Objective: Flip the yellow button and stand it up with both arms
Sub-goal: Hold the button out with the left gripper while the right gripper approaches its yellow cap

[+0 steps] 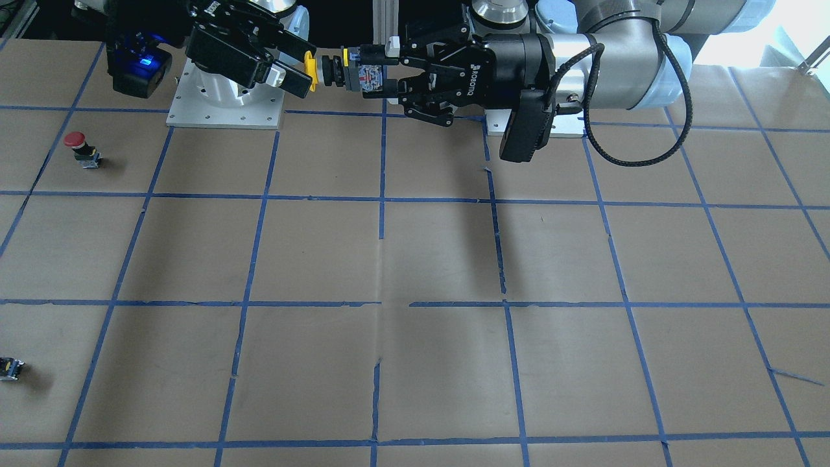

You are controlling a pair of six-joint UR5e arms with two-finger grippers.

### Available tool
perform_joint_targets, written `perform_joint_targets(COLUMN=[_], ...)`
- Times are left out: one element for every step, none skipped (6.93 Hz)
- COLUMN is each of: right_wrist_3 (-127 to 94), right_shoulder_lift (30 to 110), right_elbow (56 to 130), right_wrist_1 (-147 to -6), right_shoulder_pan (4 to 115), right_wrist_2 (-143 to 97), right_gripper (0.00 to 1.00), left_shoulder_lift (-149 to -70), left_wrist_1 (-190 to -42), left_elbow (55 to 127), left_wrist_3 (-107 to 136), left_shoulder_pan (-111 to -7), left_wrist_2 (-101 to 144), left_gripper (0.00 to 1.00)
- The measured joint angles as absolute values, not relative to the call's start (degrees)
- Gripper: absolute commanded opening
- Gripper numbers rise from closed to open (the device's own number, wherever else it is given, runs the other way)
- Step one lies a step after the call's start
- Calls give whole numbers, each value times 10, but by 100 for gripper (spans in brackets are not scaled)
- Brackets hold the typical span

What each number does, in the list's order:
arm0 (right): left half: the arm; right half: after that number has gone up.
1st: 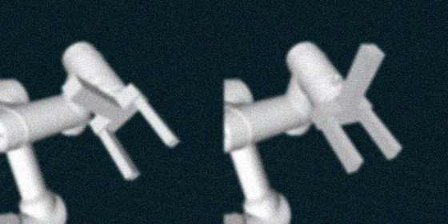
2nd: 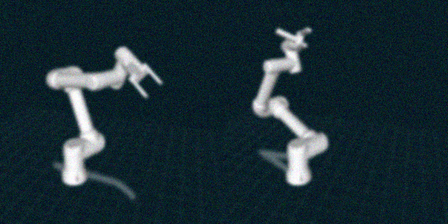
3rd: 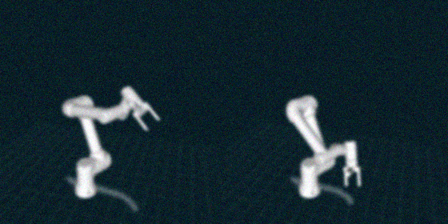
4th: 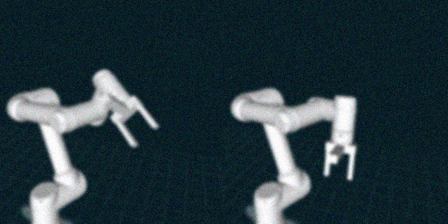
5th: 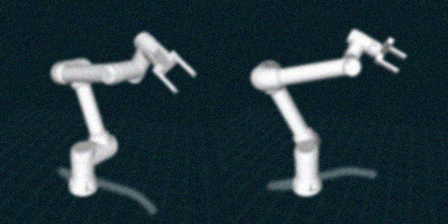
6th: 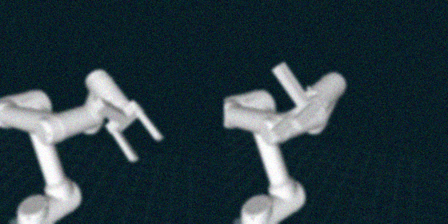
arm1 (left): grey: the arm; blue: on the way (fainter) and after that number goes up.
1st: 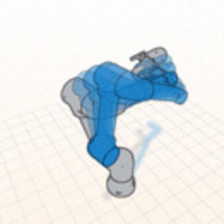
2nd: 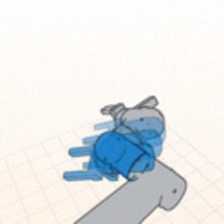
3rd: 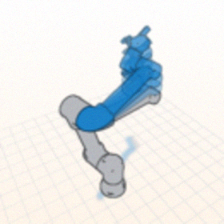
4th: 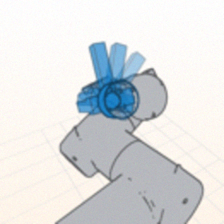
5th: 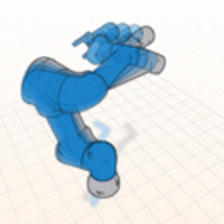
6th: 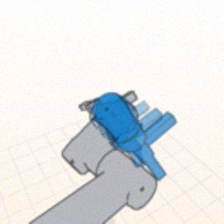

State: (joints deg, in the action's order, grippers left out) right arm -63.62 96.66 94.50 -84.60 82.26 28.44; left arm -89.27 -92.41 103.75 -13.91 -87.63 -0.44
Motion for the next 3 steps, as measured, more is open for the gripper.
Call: perform_joint_targets(right_wrist_3=[-636, -637, -641], right_shoulder_lift=[967, 968, 970], right_elbow=[953, 957, 958], right_wrist_1=[-846, -846, -846], right_shoulder_pan=[823, 823, 823], right_wrist_2=[283, 282, 276], right_gripper=[91, 91, 91], left_shoulder_lift=[-892, -892, -892], left_wrist_1=[-924, -924, -924], left_elbow=[1039, 1039, 1040], left_wrist_3=[-139, -139, -139], left_shoulder_pan=[-876, -876, -876], left_wrist_2=[-4, -4, -4], left_gripper=[16, 16, 16])
